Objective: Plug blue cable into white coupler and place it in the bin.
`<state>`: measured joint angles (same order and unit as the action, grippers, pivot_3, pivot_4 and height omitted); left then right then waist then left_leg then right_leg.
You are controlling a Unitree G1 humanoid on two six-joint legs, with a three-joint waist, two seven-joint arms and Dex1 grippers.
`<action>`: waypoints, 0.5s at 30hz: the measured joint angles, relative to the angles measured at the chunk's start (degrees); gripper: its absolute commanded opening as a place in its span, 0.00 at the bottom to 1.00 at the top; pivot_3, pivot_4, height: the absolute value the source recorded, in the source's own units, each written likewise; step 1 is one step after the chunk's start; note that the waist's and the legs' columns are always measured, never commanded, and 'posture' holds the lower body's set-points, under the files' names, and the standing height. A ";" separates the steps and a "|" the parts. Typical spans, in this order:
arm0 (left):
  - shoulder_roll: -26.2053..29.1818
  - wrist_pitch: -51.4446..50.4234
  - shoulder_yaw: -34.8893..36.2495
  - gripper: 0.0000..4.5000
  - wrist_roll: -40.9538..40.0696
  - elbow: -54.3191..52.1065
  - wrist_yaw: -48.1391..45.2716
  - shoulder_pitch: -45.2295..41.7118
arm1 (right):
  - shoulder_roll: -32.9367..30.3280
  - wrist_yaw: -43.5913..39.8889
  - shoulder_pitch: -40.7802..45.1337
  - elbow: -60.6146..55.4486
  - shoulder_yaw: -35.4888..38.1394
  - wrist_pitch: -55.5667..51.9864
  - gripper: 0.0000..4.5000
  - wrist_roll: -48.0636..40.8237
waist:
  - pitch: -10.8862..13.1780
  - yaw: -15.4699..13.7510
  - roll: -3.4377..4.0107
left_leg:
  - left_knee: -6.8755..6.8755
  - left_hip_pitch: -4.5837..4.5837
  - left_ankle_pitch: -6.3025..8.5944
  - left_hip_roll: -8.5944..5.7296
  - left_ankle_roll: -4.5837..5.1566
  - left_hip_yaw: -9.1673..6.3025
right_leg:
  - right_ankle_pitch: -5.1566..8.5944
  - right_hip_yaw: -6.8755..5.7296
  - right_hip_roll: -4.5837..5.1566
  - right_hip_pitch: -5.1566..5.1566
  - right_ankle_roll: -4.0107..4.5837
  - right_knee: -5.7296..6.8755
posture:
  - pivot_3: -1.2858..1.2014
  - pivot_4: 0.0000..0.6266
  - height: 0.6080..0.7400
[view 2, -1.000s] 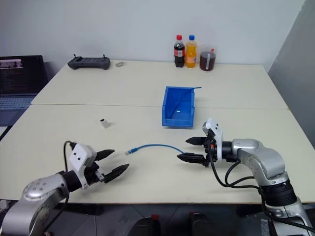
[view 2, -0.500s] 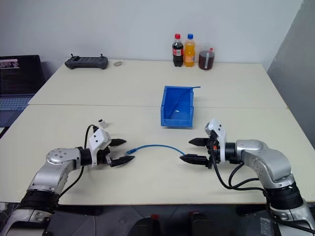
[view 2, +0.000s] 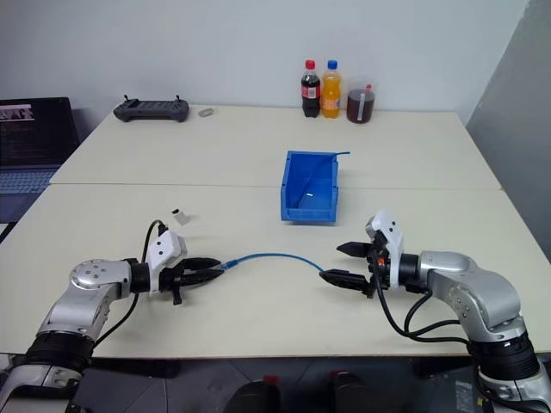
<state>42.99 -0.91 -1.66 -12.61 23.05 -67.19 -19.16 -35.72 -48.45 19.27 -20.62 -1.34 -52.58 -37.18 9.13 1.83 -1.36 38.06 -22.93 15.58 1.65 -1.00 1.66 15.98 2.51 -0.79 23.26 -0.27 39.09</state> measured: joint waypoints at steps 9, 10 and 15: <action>-2.33 -0.31 -0.21 0.04 0.09 0.62 0.45 -1.25 | -0.16 0.06 0.27 0.87 -0.01 -0.03 1.00 0.01 | -0.02 -0.40 -0.02 | 0.06 -0.03 0.00 -0.07 0.00 -0.01 | 0.00 -0.01 0.03 -0.04 -0.01 -0.01 | 0.52 0.24 1.00; -2.57 -1.20 -0.17 0.04 -0.06 -0.01 0.58 -1.23 | -0.16 0.07 0.46 0.88 -0.01 -0.03 1.00 0.01 | -0.02 -0.47 -0.03 | 0.07 -0.04 0.00 -0.07 0.00 -0.02 | 0.00 -0.02 0.04 -0.04 -0.01 -0.01 | 0.52 0.24 1.00; -3.86 -13.03 0.52 0.04 -4.70 -11.07 2.77 2.88 | 0.01 0.83 0.93 0.78 0.14 -0.40 1.00 -0.21 | -0.02 -0.20 -0.03 | 0.04 -0.08 0.00 -0.03 0.00 -0.03 | 0.00 -0.01 0.05 -0.01 -0.01 -0.03 | 0.52 0.24 1.00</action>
<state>39.14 -13.95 -1.14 -17.31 11.98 -64.43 -16.28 -35.71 -47.62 20.20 -19.83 -1.20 -52.99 -37.40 9.11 1.63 -1.39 38.10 -23.02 15.58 1.62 -1.00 1.62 15.98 2.51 -0.74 23.25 -0.28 39.05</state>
